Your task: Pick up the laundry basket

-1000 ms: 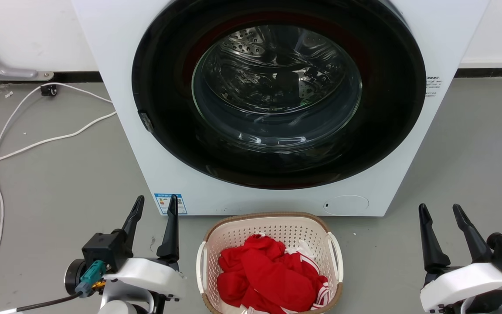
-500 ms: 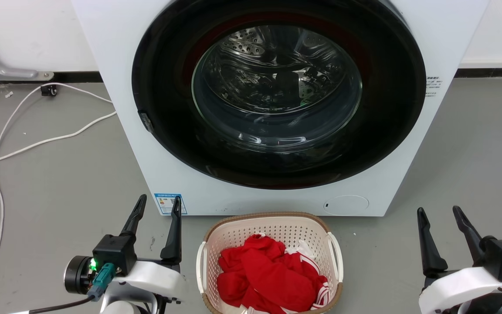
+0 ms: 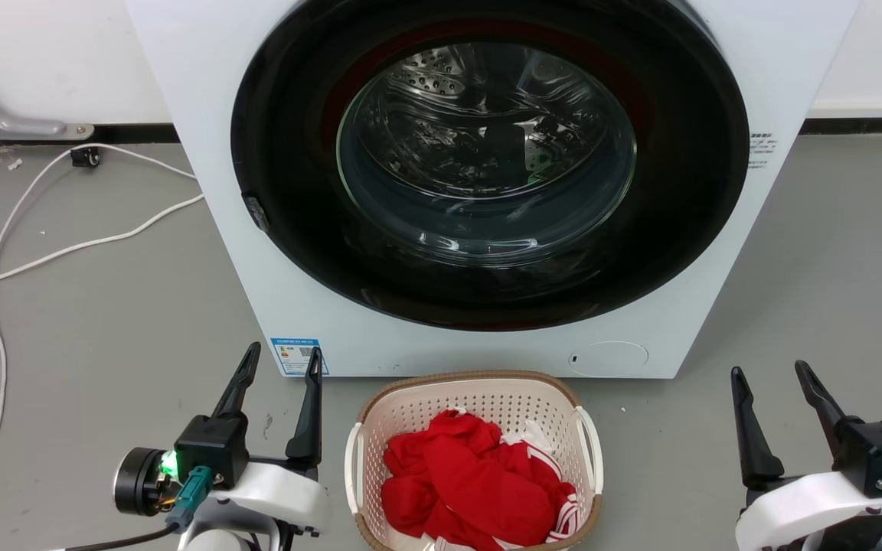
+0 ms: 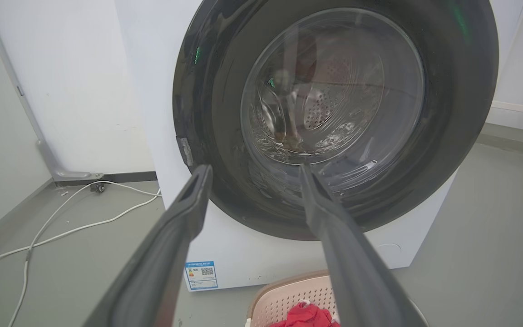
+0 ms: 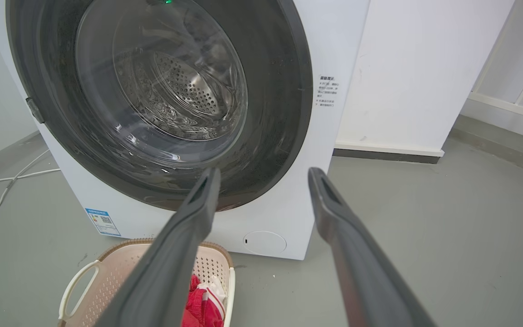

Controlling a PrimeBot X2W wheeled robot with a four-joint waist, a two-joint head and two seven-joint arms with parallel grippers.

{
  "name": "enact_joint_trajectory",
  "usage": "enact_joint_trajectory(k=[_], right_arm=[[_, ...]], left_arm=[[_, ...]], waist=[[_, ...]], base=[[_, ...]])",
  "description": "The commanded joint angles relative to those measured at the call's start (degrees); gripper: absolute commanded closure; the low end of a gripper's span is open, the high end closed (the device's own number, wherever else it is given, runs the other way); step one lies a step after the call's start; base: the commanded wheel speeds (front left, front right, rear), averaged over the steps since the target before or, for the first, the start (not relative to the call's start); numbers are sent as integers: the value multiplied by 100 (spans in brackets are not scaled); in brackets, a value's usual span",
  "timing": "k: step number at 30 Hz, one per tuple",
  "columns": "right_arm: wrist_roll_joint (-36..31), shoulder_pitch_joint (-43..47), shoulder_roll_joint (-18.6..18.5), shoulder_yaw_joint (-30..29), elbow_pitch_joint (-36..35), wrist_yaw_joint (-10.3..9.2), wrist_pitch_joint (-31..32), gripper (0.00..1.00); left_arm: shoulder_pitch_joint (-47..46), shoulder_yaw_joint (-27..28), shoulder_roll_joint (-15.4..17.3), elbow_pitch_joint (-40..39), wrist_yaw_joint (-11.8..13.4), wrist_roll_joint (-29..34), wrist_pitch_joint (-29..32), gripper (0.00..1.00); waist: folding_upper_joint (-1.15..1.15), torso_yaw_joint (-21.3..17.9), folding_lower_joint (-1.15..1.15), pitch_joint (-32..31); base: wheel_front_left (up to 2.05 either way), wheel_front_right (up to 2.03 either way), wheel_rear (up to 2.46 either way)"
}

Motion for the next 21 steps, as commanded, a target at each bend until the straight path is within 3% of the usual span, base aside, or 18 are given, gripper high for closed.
enact_joint_trajectory(k=[1, 21], right_arm=[[48, 64, 26, -8, -2, -2, -33, 0], [94, -72, 25, -76, 54, -3, 45, 0]], left_arm=[[-57, -4, -23, 9, -3, -18, -28, 0], [-168, 37, -33, 110, 15, -68, -22, 0]], waist=[[0, 1, 0, 4], [0, -7, 0, 178]], base=[[0, 0, 0], [0, 0, 0]])
